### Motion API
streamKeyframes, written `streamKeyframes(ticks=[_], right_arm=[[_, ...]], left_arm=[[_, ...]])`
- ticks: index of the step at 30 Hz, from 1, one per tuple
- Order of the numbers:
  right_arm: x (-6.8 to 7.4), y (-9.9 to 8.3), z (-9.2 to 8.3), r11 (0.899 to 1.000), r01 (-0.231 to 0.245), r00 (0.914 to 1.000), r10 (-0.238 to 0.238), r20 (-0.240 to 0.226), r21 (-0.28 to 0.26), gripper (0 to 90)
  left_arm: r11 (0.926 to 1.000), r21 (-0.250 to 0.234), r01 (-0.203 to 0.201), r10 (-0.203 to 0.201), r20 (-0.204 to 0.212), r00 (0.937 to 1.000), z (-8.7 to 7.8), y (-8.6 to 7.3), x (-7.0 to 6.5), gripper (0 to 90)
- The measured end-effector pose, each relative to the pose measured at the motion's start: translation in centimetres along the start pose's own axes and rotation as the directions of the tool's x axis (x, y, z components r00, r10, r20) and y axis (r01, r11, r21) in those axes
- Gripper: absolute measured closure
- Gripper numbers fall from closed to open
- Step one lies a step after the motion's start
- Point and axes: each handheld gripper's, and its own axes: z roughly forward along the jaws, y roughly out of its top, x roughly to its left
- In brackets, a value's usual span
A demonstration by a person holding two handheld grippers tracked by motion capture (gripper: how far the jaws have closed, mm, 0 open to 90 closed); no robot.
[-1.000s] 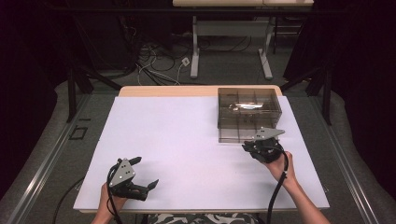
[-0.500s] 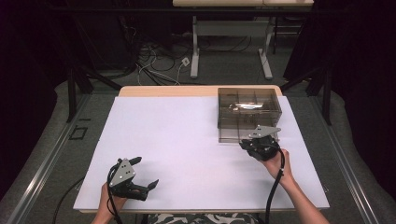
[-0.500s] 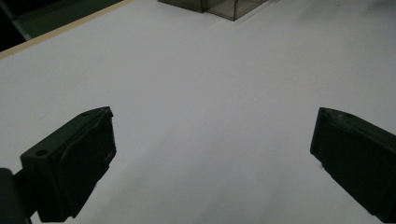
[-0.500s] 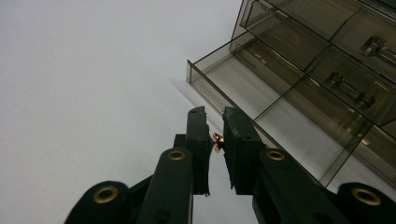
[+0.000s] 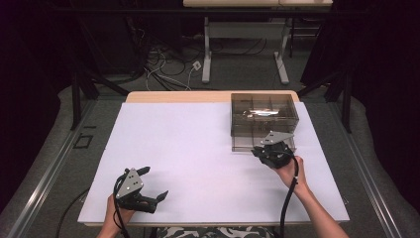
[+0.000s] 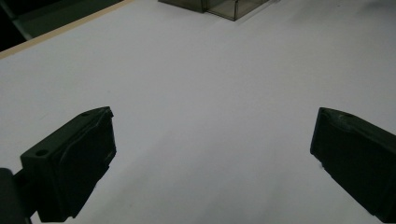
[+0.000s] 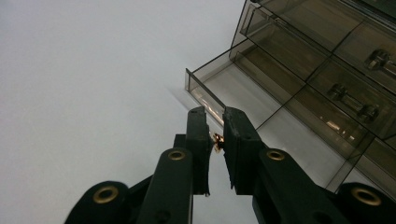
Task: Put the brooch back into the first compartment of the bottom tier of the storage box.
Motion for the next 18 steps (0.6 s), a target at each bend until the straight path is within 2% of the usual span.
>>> streamKeyframes(ticks=[3, 6, 7, 18], right_arm=[[-0.1, 0.0, 0.1, 1.0, -0.002, 1.0, 0.002, 0.004, -0.006, 81.0], [-0.2, 0.2, 0.2, 1.0, -0.002, 1.0, 0.002, 0.002, 0.011, 81.0], [-0.2, 0.2, 0.4, 1.0, -0.003, 1.0, 0.003, 0.005, -0.008, 81.1], [-0.4, 0.7, 1.0, 1.0, 0.004, 0.9999, -0.004, 0.01, 0.0, 81.1]], left_arm=[[1.0, 0.003, -0.004, 0.004, 0.0, 1.0, 0.0, 0.0, 0.0, 0.1], [1.0, 0.003, -0.005, 0.005, 0.0, 1.0, 0.0, 0.0, 0.0, 0.1], [1.0, 0.004, -0.004, 0.004, -0.001, 1.0, 0.0, 0.0, 0.0, 0.1], [1.0, 0.003, -0.007, 0.007, -0.003, 1.0, 0.0, 0.0, 0.0, 0.1]])
